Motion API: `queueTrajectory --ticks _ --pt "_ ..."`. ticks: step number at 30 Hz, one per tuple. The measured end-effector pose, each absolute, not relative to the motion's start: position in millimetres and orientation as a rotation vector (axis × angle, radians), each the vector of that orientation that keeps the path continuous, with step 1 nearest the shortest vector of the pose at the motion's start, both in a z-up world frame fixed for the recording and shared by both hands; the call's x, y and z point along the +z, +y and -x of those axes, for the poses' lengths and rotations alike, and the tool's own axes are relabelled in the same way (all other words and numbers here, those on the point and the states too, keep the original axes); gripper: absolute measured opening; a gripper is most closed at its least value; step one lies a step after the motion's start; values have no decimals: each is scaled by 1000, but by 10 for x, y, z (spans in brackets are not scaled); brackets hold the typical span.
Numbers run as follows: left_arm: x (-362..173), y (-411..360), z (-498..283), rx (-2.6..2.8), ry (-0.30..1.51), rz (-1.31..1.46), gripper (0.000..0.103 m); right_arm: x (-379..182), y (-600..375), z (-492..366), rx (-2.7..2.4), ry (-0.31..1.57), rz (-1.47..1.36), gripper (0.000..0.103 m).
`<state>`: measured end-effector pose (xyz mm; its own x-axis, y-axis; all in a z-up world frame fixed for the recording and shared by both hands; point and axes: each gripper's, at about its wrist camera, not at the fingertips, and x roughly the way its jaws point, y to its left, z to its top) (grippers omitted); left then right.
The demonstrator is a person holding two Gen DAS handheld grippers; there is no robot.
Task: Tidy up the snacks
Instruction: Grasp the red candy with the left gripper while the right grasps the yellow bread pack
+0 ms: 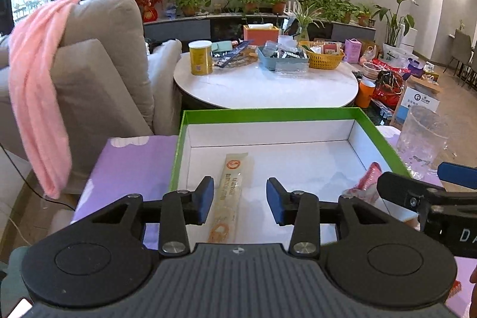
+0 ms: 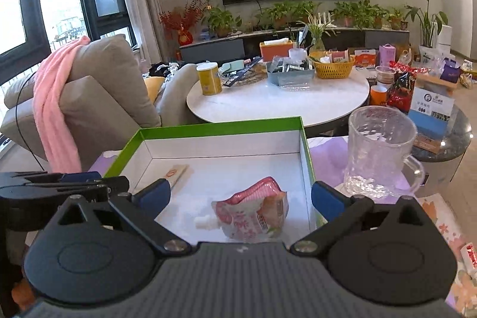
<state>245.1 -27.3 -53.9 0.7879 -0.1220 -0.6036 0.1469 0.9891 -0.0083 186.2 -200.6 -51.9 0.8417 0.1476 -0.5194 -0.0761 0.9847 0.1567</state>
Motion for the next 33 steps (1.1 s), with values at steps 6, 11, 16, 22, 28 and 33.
queueTrajectory --ticks 6,11,16,22,28,33 --pt "-374 -86 -2140 -137 627 0 40 -392 -2015 -1681 117 541 -120 74" --pt "-436 264 -1855 -102 626 33 44 -396 -1989 -1353 138 540 -80 74" --pt "-694 515 -1631 -64 694 61 44 -510 -1921 -1172 163 584 -42 74" --pt "-951 559 -1296 -131 771 104 44 -672 -1848 -920 208 634 17 74" --pt "-1087 500 -1077 -159 809 95 44 -793 -1895 -817 190 682 0 74" --pt "-1073 308 -923 -250 805 75 44 -904 -1887 -684 178 703 5 74"
